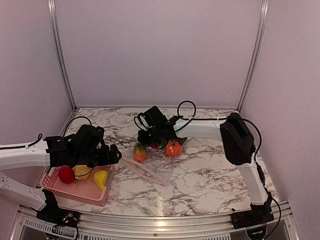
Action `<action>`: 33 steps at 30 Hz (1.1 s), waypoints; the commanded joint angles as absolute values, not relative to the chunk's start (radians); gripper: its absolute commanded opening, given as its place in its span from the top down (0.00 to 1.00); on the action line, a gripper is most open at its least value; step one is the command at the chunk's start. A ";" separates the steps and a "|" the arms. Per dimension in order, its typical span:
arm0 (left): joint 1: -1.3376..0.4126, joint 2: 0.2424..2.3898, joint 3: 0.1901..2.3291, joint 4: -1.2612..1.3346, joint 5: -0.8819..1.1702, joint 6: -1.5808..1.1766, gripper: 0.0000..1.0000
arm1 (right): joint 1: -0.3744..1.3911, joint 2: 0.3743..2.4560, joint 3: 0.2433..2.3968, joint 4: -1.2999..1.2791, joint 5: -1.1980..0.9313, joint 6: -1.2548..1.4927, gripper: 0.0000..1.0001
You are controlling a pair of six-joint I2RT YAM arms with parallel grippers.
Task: Open the zip-top bag and remove the fake food
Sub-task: Pick up the fake fruit from the zipper food storage bag.
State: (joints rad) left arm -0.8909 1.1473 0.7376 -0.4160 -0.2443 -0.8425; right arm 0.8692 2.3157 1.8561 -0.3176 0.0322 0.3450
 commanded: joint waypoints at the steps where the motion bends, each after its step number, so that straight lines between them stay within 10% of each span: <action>1: -0.904 1.188 0.788 -0.381 -0.227 -0.788 0.11 | 0.860 2.360 1.913 -0.334 0.024 0.347 0.64; 33: -1.028 1.350 0.838 -0.251 -0.163 -0.702 0.18 | 0.859 2.330 1.848 -0.420 0.028 0.302 0.63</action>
State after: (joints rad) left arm -1.0073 1.3331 0.8272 -0.2924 -0.1699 -0.7200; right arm 0.8593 2.3631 1.8709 -0.3683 0.0238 0.3023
